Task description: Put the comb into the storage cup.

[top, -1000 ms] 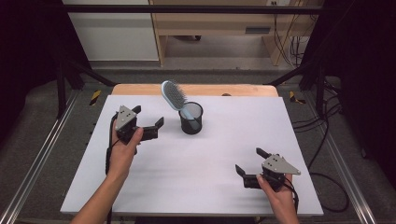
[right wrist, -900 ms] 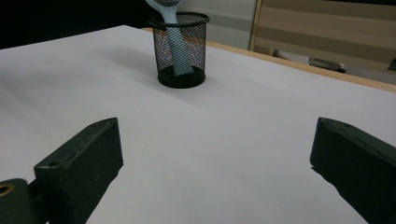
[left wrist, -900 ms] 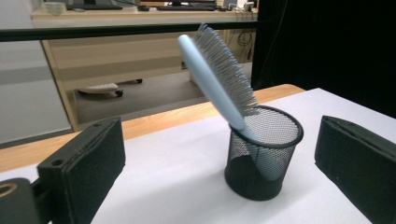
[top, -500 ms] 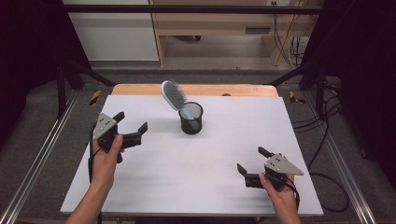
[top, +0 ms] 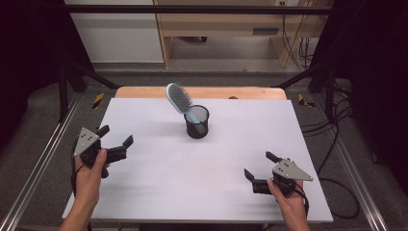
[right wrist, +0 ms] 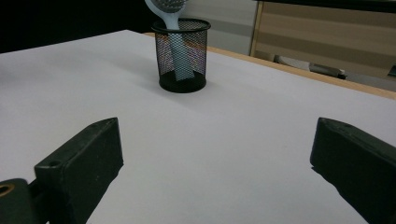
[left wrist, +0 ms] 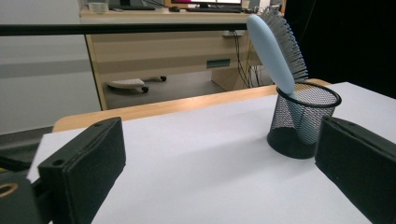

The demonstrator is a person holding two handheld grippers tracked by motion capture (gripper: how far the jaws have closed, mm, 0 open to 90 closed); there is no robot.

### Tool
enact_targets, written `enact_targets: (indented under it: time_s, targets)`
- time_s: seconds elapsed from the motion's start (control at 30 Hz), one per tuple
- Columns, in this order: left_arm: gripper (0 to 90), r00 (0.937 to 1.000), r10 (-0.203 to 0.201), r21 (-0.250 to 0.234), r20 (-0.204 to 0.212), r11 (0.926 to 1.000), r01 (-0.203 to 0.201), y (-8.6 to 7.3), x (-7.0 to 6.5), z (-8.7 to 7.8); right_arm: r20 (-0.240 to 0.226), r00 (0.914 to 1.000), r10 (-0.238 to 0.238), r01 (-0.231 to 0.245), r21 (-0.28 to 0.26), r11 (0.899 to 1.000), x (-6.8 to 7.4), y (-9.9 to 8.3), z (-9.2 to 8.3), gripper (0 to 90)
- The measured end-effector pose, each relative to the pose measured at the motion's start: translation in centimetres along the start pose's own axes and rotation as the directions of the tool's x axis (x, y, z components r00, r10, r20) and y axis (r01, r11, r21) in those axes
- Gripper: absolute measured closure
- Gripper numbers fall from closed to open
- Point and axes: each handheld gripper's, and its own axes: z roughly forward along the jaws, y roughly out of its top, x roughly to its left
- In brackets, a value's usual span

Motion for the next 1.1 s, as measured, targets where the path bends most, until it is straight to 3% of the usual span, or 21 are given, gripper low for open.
enact_targets:
  time_s: [0.2,0.3,0.4,0.53,0.8,1.1]
  targets:
    - [1.9,0.9998,0.004,-0.027,0.019,0.9996,-0.003,0.2,0.7,-1.5,-0.001,1.0,-0.006,0.006,-0.005,1.0,0.0,0.0,-0.2,2.7]
    - [1.9,0.9988,0.038,-0.029,0.032,0.9989,-0.037,0.2,0.7,-2.0,-0.004,1.0,-0.007,0.007,-0.003,1.0,0.0,0.0,-0.2,2.7]
    - [1.7,0.9933,0.106,-0.005,0.045,0.9944,-0.106,0.1,0.4,-2.5,-0.009,0.9998,-0.016,0.016,-0.003,1.0,0.0,0.0,-0.3,2.7]
    - [1.5,0.988,0.144,0.009,0.056,0.9894,-0.145,-0.2,0.3,-3.2,-0.01,0.9997,-0.021,0.021,-0.003,1.0,-0.1,0.0,-0.5,2.7]
    - [1.5,0.9955,0.086,-0.028,0.04,0.996,-0.085,-2.1,0.5,-4.9,-0.003,0.9999,-0.012,0.012,-0.017,1.0,-0.5,0.0,-0.9,2.7]
    - [1.5,0.9992,0.035,-0.044,0.017,0.9984,-0.035,-4.0,1.0,-4.9,0.004,1.0,-0.008,0.008,-0.027,1.0,-0.9,0.0,-1.4,2.6]
